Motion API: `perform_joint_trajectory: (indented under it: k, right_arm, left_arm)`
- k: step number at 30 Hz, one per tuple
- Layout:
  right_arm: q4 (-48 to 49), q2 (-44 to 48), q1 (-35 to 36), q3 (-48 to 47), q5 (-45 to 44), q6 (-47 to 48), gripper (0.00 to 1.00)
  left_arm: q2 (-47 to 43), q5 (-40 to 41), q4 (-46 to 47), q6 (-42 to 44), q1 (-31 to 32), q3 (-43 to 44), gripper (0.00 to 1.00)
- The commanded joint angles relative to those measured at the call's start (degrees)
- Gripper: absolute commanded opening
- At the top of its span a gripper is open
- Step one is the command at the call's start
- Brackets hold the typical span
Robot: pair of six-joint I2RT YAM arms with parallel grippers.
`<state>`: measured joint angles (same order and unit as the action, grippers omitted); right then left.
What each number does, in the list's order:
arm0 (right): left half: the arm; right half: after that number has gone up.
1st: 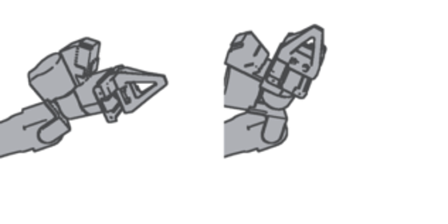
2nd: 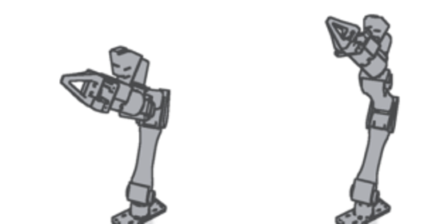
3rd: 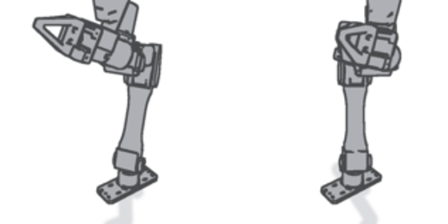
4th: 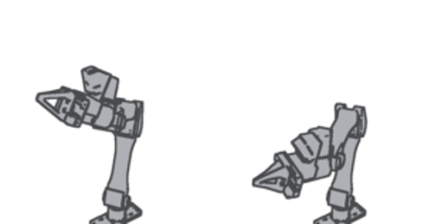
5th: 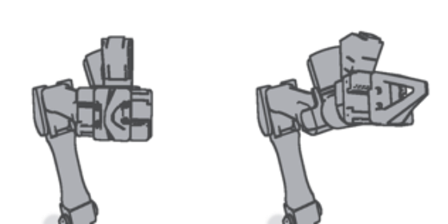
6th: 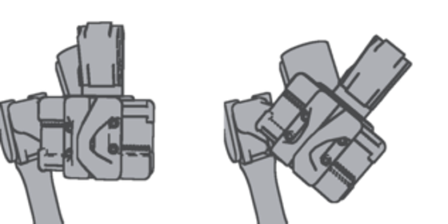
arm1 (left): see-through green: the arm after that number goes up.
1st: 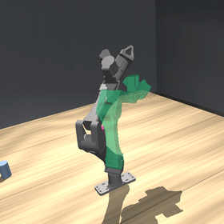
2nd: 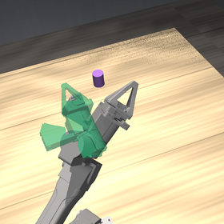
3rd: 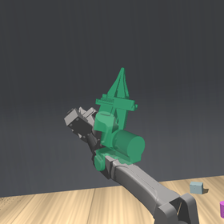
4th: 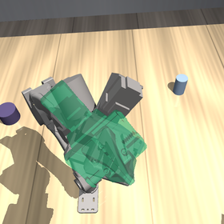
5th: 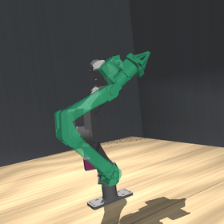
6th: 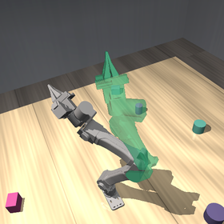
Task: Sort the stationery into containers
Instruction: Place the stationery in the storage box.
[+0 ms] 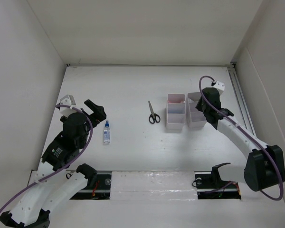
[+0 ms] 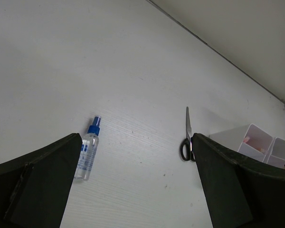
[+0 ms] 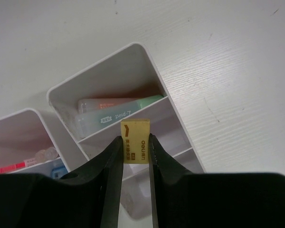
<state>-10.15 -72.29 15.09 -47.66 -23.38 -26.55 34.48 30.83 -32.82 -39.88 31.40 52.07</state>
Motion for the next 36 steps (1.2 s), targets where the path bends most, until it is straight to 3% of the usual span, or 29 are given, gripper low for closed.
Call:
perform_joint_trajectory:
  k: [1, 11, 26, 36]
  right_arm:
    - [1.54, 1.72, 0.46, 0.29, -1.50, 0.09, 0.00]
    - [1.54, 0.05, 0.46, 0.81, -1.50, -0.96, 0.00]
    - [5.31, 4.61, -0.06, 6.53, 0.79, -15.71, 0.00]
    - [6.37, 2.95, 0.46, 5.04, 1.32, -19.15, 0.00]
  left_arm:
    - [0.33, -0.07, 1.62, 0.68, 0.07, 0.13, 1.00]
    - [0.33, -0.07, 1.62, 0.68, 0.07, 0.13, 1.00]
    - [0.33, -0.07, 1.62, 0.68, 0.07, 0.13, 1.00]
    - [-0.20, -0.07, 1.62, 0.68, 0.07, 0.13, 1.00]
